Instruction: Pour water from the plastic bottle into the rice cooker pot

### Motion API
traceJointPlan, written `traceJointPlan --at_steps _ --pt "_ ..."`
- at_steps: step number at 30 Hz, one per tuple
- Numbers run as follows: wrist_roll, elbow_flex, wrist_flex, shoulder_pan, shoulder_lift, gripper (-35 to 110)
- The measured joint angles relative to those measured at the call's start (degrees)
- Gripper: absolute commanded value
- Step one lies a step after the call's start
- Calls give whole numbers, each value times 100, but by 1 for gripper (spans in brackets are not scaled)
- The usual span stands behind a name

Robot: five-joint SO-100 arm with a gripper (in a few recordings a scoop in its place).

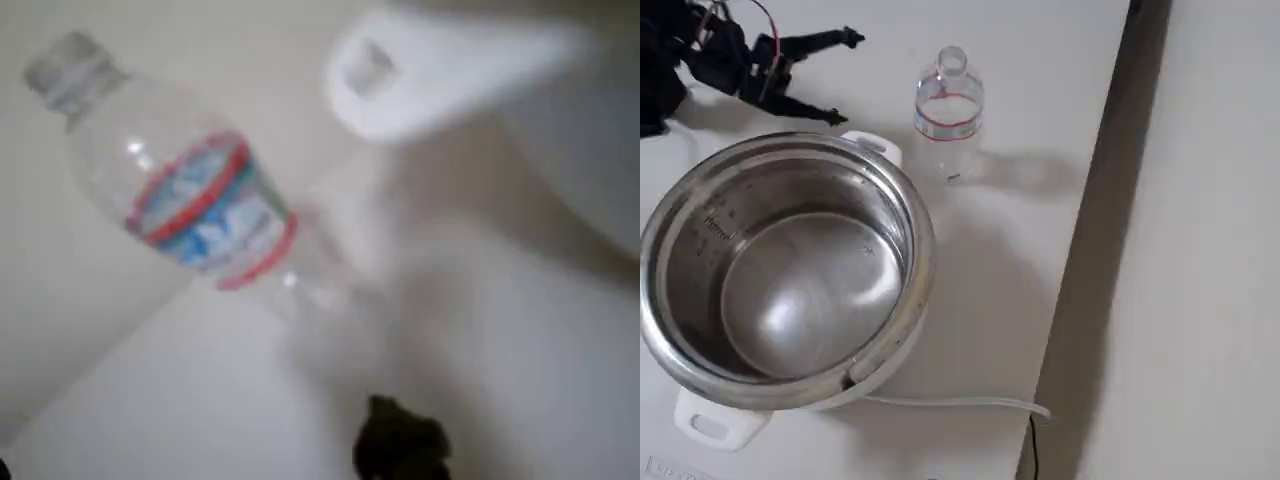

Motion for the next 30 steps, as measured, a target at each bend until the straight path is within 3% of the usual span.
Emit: traceJointPlan --at_steps 10,17,22,30 --pt "2681 281 3551 299 2813 20" --pt "3524 1011 5467 686 5106 4" --pt "3920 1230 6311 896 5458 0" --pt "4008 1898 6776 1028 5502 0"
